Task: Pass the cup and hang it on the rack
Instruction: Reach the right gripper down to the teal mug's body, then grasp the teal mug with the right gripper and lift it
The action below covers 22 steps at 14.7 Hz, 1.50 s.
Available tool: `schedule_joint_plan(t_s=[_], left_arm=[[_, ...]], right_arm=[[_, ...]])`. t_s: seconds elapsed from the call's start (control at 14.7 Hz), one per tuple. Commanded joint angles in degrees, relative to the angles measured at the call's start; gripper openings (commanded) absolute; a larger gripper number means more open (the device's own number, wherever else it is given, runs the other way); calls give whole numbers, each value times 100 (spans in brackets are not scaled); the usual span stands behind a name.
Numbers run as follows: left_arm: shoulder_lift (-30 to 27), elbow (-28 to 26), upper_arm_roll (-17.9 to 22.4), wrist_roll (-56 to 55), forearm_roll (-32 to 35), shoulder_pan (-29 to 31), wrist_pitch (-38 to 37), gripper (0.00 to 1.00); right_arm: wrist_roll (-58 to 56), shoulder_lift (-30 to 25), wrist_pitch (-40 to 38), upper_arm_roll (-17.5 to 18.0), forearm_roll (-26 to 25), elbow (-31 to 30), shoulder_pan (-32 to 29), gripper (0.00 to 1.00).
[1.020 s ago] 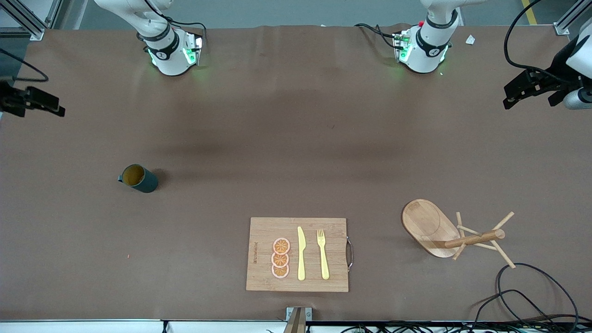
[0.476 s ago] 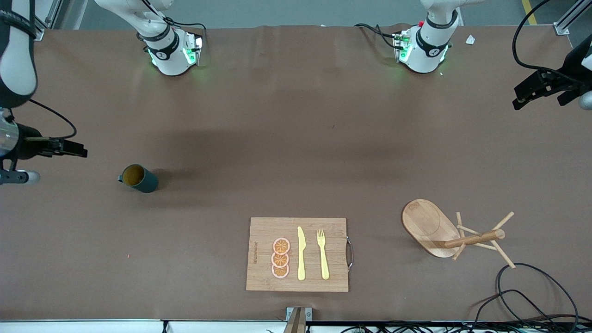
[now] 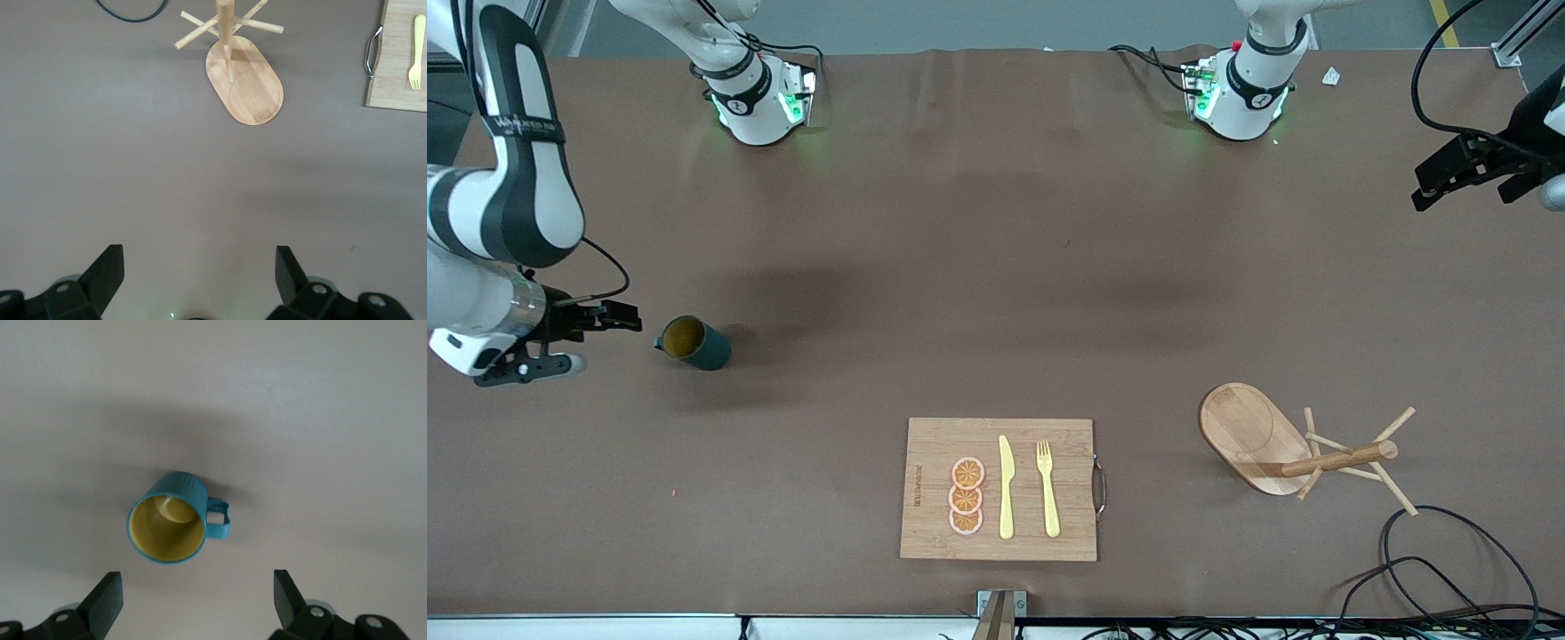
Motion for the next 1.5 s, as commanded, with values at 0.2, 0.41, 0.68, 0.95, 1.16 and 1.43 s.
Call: schedule_joint_plan(t_s=[0.2,0.41,0.68,0.95,1.16,1.43], left_arm=[[2,42,-60,-31,22,-6,-59,100],[-33,42,-60,-22,13,2,-68,100],[-33,25,-60,-4,13,2,-68,100],[-33,25,-60,-4,13,-6,-77,100],[-15,16,-69,-22,13,-24,-86,100],[-68,33,-51,83,4,20,-156,100]], right_arm=[[-1687,268,1029,75,12,-622,-70,100],[-1741,277,1786,93,12,-1150,-53,100],[-1856,373,2104,137,20,-1354,-44,100],[-1873,523,2131,146,336,-1354,-26,80],[-1865,550,2122,146,346,-1336,-17,29],[-1838,524,2061,146,346,-1240,-9,0]])
